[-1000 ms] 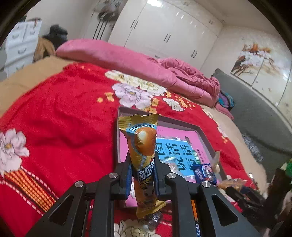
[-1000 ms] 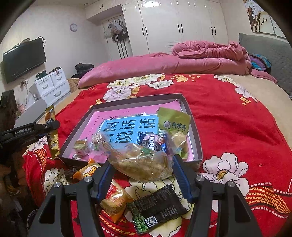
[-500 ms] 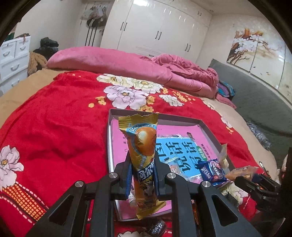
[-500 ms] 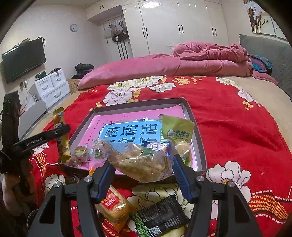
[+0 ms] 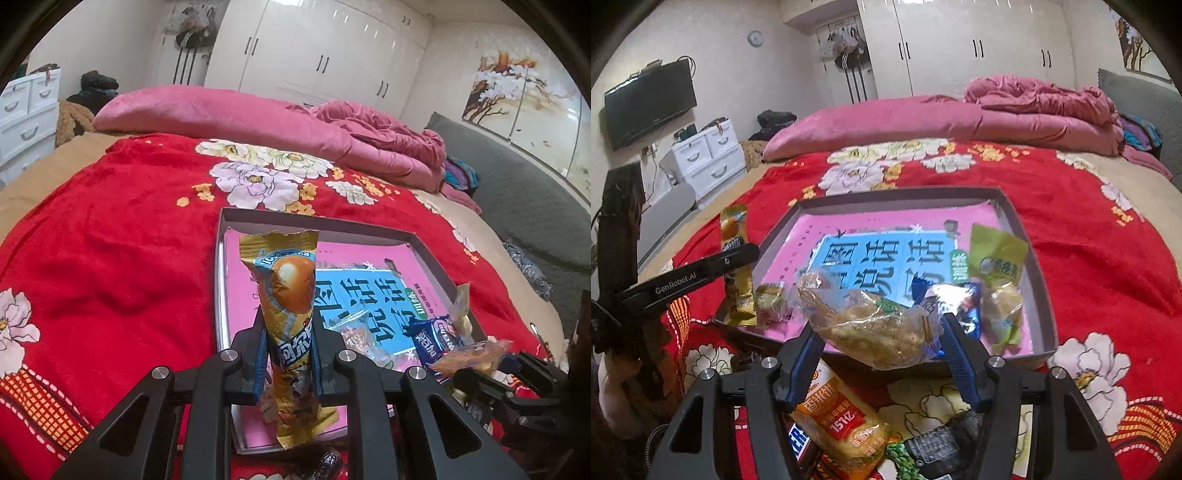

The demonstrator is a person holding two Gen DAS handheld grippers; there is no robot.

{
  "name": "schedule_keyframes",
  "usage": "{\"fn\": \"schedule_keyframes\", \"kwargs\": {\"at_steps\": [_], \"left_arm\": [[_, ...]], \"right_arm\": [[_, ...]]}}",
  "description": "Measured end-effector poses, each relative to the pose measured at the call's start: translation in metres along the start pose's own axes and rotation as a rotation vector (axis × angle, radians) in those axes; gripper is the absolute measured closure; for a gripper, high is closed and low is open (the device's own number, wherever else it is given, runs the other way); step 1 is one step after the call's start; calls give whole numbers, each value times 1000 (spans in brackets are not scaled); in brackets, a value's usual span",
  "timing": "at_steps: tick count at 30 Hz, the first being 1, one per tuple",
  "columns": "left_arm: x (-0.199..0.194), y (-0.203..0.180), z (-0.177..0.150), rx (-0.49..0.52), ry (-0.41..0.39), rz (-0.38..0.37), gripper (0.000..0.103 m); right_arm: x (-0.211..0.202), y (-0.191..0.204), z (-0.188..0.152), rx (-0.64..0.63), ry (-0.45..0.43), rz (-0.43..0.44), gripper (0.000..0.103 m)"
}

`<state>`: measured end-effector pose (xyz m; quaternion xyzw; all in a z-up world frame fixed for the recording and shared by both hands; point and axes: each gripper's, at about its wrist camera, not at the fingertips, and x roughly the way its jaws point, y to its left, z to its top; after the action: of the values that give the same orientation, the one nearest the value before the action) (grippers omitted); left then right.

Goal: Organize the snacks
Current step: 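Lift both held snacks and carry them over the tray, then lower both snacks onto the pink book and open both tools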

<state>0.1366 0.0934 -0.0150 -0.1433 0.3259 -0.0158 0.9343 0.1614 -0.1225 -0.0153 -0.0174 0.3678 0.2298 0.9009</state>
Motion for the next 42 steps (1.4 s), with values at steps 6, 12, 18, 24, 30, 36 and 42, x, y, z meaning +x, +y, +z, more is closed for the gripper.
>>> {"fn": "schedule_keyframes", "kwargs": {"at_steps": [6,12,18,24,30,36,42], "left_arm": [[4,-3,-3,12,15,-6,84],[6,-6,-4,20,26,-13,84],[8,-6,-6,21,35,-16,84],[9,-7,-6,24,44,-21,84],[11,-8,-6,24,52,-24,84],[12,-8,-7,22,56,-28,84],[12,-8,-7,21,63,-32,84]], "right_arm": [[9,2,1,-2,10,-1,40],[19,6,1,-8,33,13,40],[24,8,0,-1,45,37,40],[28,7,1,11,59,56,40],[29,6,0,15,65,58,39],[30,6,-1,12,69,41,39],[29,7,-1,15,68,40,39]]}}
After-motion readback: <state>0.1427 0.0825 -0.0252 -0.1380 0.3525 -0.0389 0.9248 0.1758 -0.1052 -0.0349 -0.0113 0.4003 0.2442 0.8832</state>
